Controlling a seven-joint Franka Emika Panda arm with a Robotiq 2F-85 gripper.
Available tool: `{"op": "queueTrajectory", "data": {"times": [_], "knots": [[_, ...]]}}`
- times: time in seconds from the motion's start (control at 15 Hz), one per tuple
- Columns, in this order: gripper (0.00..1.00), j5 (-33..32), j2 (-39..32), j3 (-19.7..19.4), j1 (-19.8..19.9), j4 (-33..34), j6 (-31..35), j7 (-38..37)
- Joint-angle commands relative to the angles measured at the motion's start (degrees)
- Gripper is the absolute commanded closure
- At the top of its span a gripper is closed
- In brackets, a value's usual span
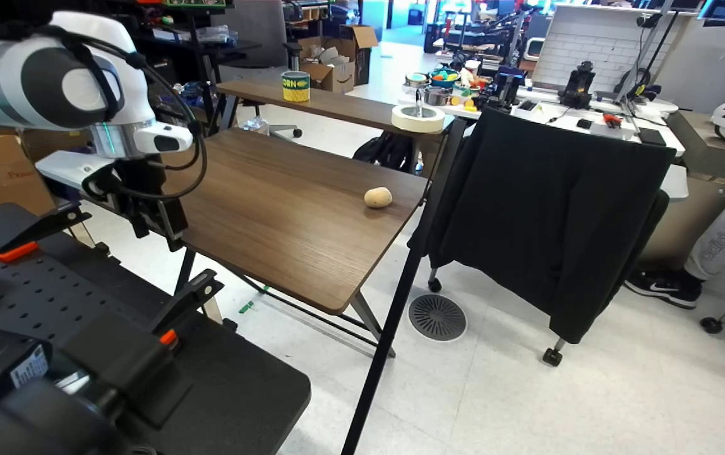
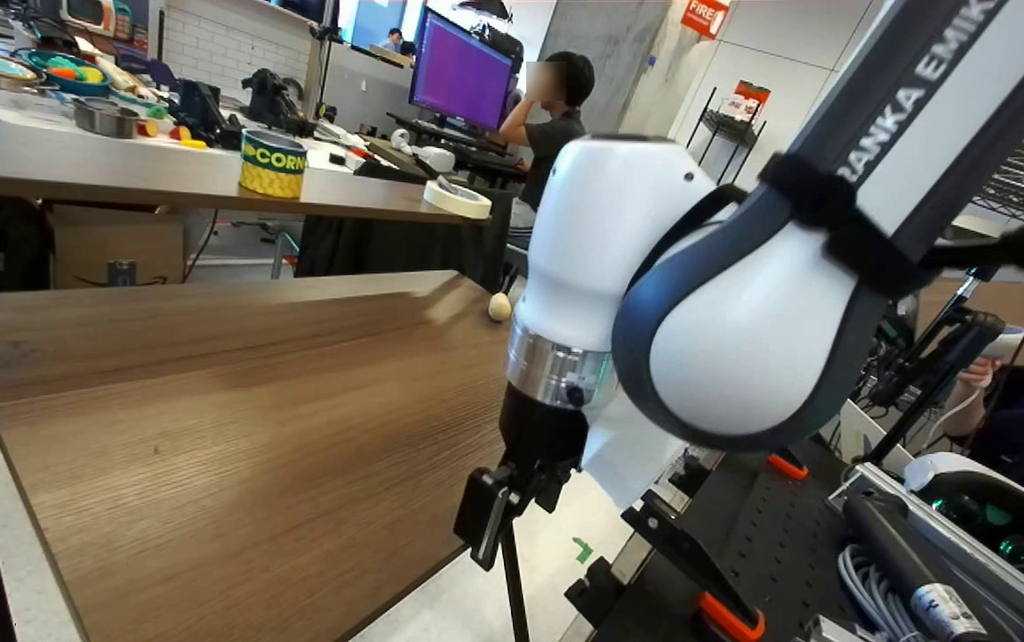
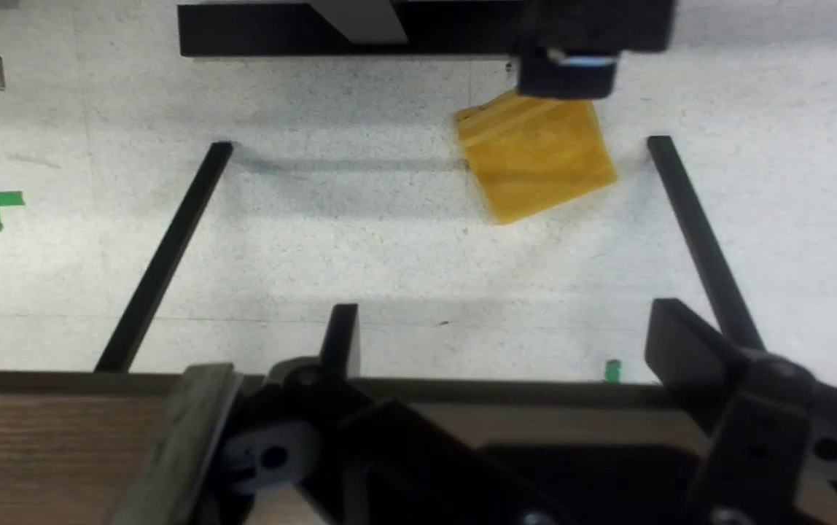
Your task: Use the towel to clean the table, then move the brown plushy to the right and clean the table
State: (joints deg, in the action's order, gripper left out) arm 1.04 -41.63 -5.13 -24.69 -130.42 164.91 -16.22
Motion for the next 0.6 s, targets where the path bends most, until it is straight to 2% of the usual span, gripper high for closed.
{"op": "queueTrajectory", "data": {"times": [0.0, 0.2, 0.33, 0.4, 0.47, 0.53], "knots": [[0.0, 2.83, 13.86, 10.08, 11.26, -9.01, 2.4, 6.66], [0.0, 10.21, 22.36, 21.13, 22.05, -11.55, 2.48, 11.05], [0.0, 19.58, 25.98, 29.93, 29.72, -11.09, 2.75, 16.69], [0.0, 24.24, 27.04, 32.69, 31.78, -10.81, 4.52, 19.23], [0.0, 18.76, 23.65, 25.98, 25.71, -9.01, 2.54, 15.28], [0.0, 21.97, 25.42, 28.17, 27.52, -9.05, 2.57, 17.44]]}}
